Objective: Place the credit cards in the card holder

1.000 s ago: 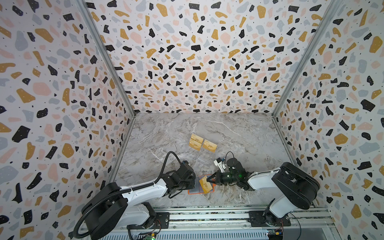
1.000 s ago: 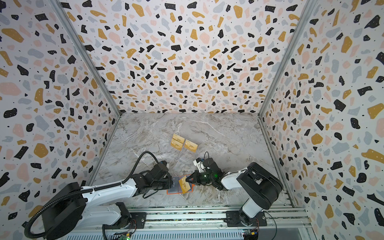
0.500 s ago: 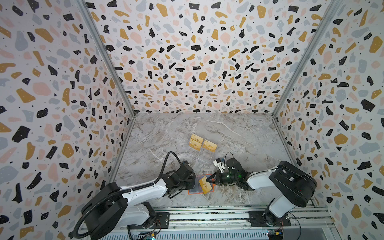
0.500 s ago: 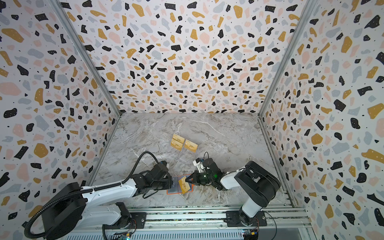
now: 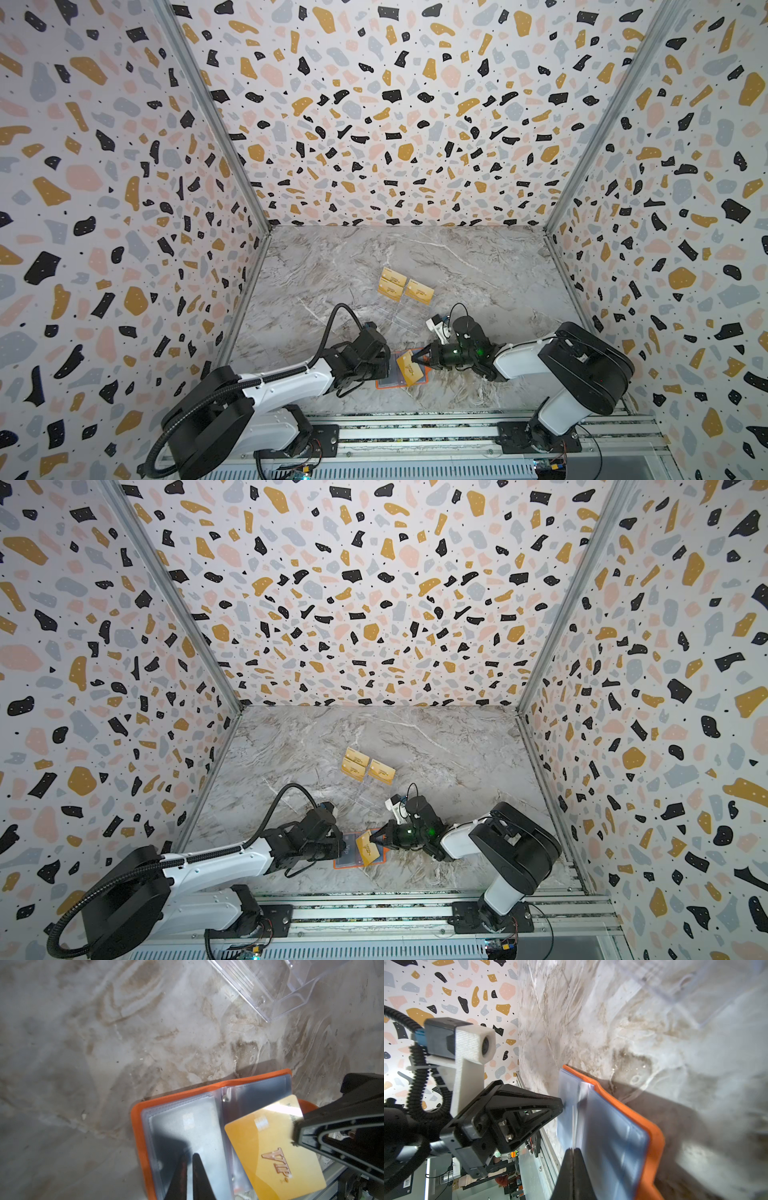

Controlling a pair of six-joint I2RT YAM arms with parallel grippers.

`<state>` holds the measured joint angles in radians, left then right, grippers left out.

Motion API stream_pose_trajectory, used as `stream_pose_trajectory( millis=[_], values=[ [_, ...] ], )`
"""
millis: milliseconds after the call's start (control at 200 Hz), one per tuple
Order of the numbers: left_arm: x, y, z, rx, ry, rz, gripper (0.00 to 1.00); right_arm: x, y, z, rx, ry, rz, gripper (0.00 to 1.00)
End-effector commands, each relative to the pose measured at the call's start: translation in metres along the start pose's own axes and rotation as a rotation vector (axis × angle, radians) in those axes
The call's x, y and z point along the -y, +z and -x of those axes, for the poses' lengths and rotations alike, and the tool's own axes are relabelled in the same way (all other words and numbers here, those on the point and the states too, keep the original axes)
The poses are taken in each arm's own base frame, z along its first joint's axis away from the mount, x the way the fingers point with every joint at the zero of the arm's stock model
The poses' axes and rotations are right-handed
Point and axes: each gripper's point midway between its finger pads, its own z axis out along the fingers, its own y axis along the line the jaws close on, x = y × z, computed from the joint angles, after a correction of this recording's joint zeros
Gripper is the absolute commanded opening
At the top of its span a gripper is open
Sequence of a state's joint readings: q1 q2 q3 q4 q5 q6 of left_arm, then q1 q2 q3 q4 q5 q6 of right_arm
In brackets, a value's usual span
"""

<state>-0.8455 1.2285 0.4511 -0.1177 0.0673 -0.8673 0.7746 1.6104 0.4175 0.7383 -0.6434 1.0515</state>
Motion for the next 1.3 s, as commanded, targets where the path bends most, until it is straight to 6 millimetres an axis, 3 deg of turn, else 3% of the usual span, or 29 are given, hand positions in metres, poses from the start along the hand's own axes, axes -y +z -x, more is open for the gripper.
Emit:
stream_pose_trajectory(
  millis=[0, 460, 1291],
  values=[
    [-0.005, 0.0, -0.006, -0.012, 0.004, 0.006, 0.11, -0.003, 0.003, -0.002, -0.014, -0.009, 0.018, 0.0],
    [-0.003, 0.0, -0.006, -0.012, 0.004, -0.001, 0.12, 0.005, 0.008, -0.002, -0.026, 0.003, -0.009, 0.0],
    [-0.003, 0.001, -0.006, -0.012, 0.002, -0.005, 0.12, -0.001, 0.02, 0.004, -0.015, 0.005, 0.023, 0.0]
  ],
)
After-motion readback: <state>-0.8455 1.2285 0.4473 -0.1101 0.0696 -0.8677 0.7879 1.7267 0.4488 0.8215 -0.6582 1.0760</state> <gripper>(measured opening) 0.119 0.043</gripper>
